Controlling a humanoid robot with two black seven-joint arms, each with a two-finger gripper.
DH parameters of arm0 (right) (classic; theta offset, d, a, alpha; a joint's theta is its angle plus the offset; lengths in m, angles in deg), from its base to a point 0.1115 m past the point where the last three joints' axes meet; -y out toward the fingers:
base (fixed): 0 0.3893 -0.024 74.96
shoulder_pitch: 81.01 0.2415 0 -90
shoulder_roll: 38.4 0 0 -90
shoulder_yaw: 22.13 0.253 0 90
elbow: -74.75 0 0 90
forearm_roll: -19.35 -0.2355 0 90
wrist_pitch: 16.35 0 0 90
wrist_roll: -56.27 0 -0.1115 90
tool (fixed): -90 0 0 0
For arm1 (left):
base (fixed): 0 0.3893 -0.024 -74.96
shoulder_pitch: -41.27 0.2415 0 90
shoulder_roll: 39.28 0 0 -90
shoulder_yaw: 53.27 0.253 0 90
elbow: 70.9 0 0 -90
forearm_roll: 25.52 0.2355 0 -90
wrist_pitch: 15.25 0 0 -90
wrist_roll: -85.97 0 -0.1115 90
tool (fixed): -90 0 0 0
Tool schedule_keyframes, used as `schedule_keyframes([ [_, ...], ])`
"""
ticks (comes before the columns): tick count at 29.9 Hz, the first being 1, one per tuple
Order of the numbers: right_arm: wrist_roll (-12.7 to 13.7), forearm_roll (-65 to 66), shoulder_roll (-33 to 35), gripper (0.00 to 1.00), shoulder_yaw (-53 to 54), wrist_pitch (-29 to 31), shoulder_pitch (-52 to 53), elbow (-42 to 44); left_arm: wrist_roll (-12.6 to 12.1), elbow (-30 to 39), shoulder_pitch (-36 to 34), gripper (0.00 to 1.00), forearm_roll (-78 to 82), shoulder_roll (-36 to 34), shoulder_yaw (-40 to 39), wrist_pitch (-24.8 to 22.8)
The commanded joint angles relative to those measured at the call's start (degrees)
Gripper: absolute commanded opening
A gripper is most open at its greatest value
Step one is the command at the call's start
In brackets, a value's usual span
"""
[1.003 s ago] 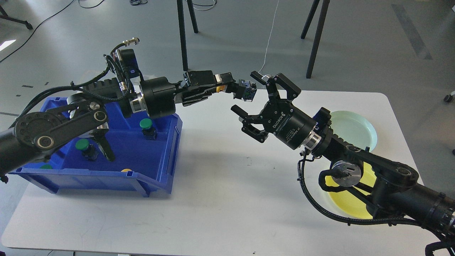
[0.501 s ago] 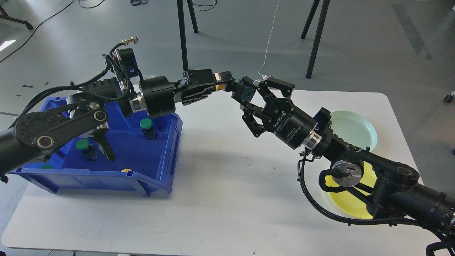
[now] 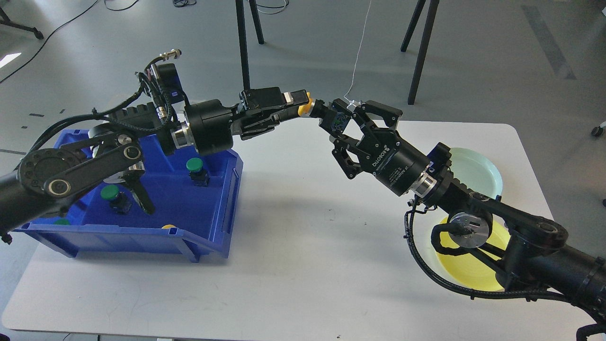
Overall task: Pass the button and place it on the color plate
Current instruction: 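Grasp the yellow button from the left gripper with the right gripper, then carry the yellow button with the right gripper onto the yellow plate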
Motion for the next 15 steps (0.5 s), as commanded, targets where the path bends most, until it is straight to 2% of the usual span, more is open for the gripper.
schedule_keyframes([
  [1,0.0,0.1,3.7,0.01,0.1,-0.5,-1.3,-2.5,0.0,-0.9,0.0,0.70,-1.4,0.0,-0.1,-0.1],
  [4,-0.1,0.2,10.5,0.01,0.6,-2.2,-4.2,-6.6,0.0,-1.1,0.0,0.72,-2.1,0.0,-0.1,0.0],
  [10,-0.2,0.9,36.8,0.01,2.9,-8.6,-15.1,-21.2,0.0,-1.1,0.0,0.76,-2.1,0.0,-0.1,0.0],
  [12,-1.0,0.9,44.1,0.01,2.6,-11.0,-19.2,-24.5,0.0,-1.1,0.0,0.77,-2.2,0.0,-0.1,0.0],
  [15,-1.3,0.9,49.4,0.01,2.4,-16.1,-26.0,-24.7,0.0,-1.1,0.0,0.78,-2.5,0.0,-0.1,0.0],
])
